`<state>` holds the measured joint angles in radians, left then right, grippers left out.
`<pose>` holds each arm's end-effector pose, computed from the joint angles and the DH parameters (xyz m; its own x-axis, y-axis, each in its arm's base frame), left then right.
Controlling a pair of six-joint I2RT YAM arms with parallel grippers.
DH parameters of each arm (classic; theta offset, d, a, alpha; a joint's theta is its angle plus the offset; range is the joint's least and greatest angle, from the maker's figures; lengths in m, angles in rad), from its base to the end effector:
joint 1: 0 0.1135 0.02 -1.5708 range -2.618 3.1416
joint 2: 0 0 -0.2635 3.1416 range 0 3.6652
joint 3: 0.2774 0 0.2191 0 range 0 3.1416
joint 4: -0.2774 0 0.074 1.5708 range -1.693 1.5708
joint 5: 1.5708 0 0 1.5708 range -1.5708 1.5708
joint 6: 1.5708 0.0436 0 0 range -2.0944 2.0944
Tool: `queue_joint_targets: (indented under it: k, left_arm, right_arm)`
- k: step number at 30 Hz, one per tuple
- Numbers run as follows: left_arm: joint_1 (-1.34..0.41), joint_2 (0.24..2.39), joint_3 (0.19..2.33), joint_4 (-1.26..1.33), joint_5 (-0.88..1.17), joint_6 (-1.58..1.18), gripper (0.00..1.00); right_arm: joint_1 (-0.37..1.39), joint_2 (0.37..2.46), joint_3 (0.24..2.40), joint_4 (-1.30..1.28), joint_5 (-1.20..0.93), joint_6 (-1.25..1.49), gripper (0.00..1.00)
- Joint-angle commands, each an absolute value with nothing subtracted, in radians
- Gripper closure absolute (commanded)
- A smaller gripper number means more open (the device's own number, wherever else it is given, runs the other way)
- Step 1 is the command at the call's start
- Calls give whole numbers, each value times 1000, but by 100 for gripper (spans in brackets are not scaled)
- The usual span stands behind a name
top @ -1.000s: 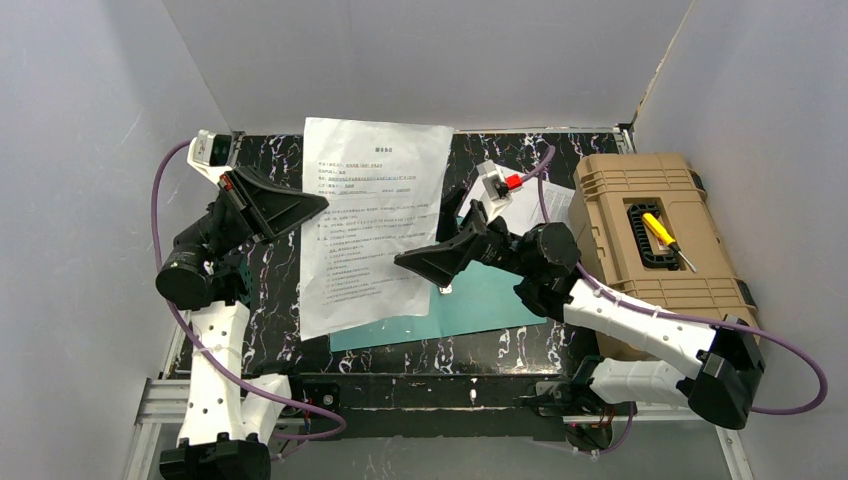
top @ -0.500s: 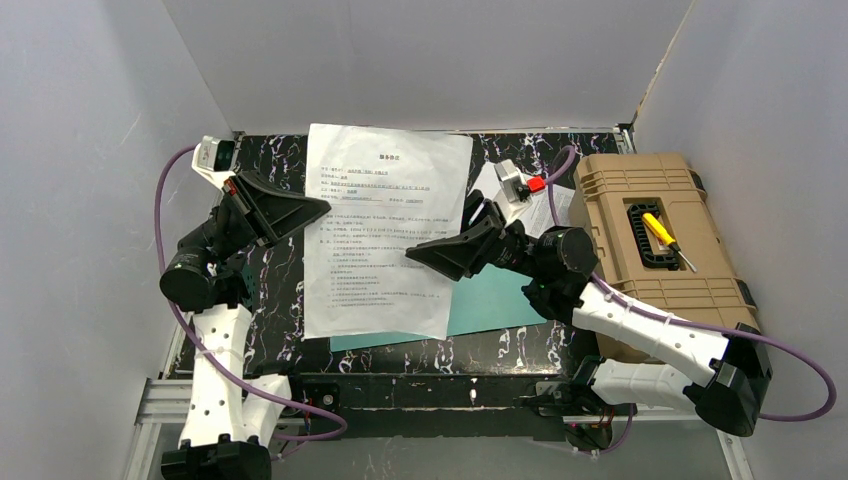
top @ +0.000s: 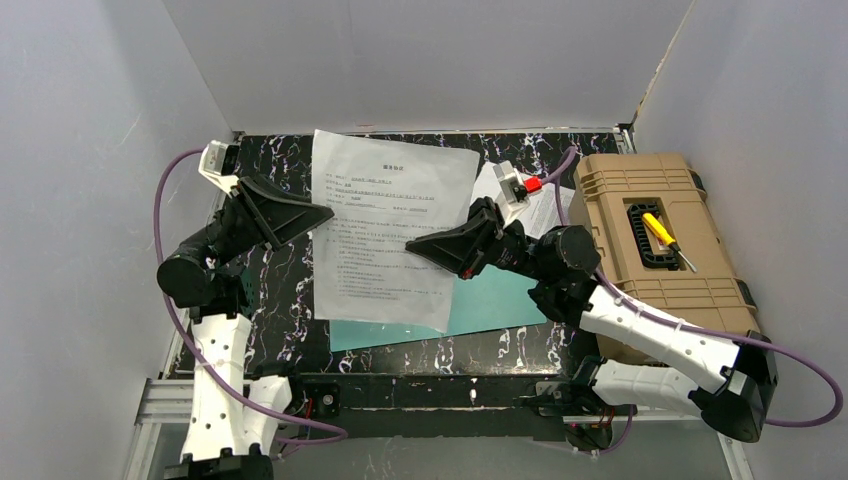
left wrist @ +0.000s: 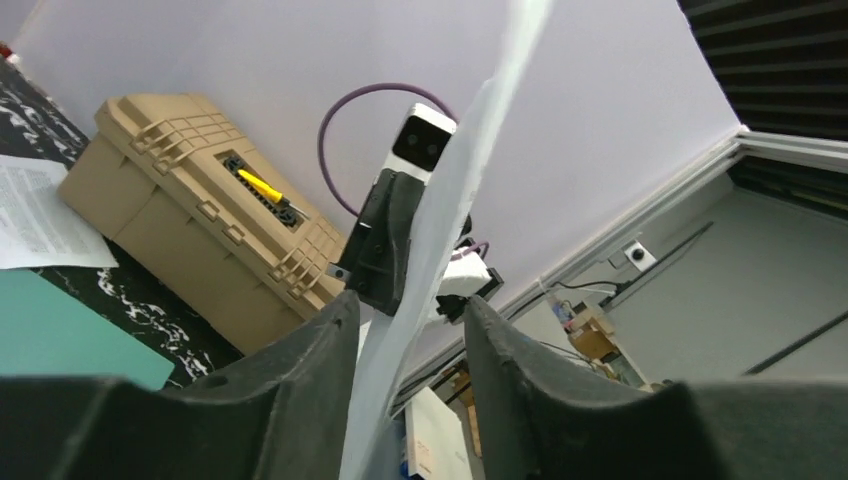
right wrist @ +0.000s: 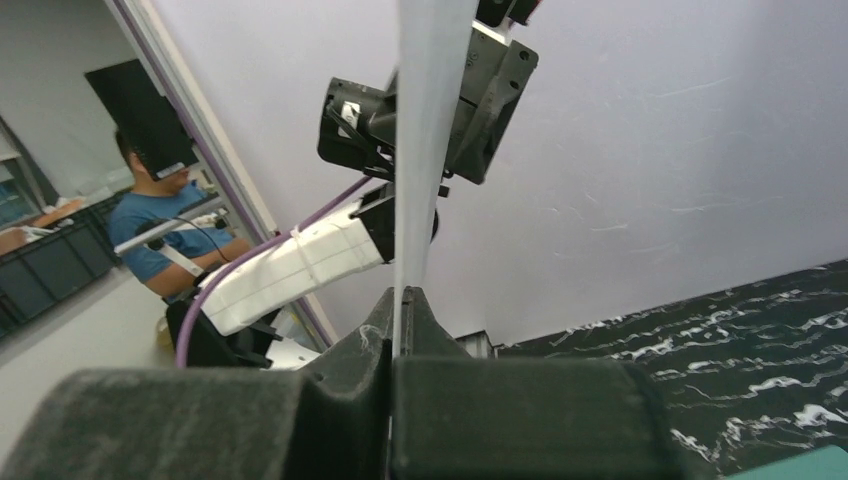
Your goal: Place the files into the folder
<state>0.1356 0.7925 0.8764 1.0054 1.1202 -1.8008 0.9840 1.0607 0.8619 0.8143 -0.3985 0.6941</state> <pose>0.0876 -0.0277 0.4610 -0.5451 -0.5023 -0.6713 0.7743 0.0054 -0.6328 0.0983 0.1784 0.4266 -0.3574 0.5272 -0.7709 -0.9292 -0.1181 0.3501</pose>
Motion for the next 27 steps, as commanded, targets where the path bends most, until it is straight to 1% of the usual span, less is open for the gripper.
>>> queue_joint_targets:
  k: [1,4,7,8,9,10,11,13,17,24,27]
  left_arm:
    - [138,733,870,723,1161,-1563,47]
    - [138,698,847,476,1141,-1383,26]
    - [138,670,847,198,1096,-1194,18]
    - [138,664,862,75,1064,-1107,15]
    - [138,662,907,-114,997,-1000,11]
    - [138,668,951,-273,948,-879,10]
    - [138,672,976,-379,912,-802,9]
    - [138,681,1003,-503,846,-710,7]
    - [138,718,1031,-722,724,-609,2]
    - [138,772,1011,-920,596,-542,2]
    - [138,811,994,-977,562,-542,2]
  right_arm:
    - [988,1011,937,696,-333,596,99]
    - [988,995,988,540,-289,505,99]
    - [987,990,1039,391,-231,414,99]
    - [988,992,1057,351,-216,386,99]
    - [988,994,1072,309,-199,363,99]
    - [988,999,1089,276,-188,341,99]
    - [987,1005,1103,243,-179,314,99]
    - [988,1022,1133,178,-154,283,99]
    - [987,1093,1213,63,-125,231,99]
    - [971,1237,1331,-75,-118,213,99]
    - [926,1288,1353,-96,-145,242,99]
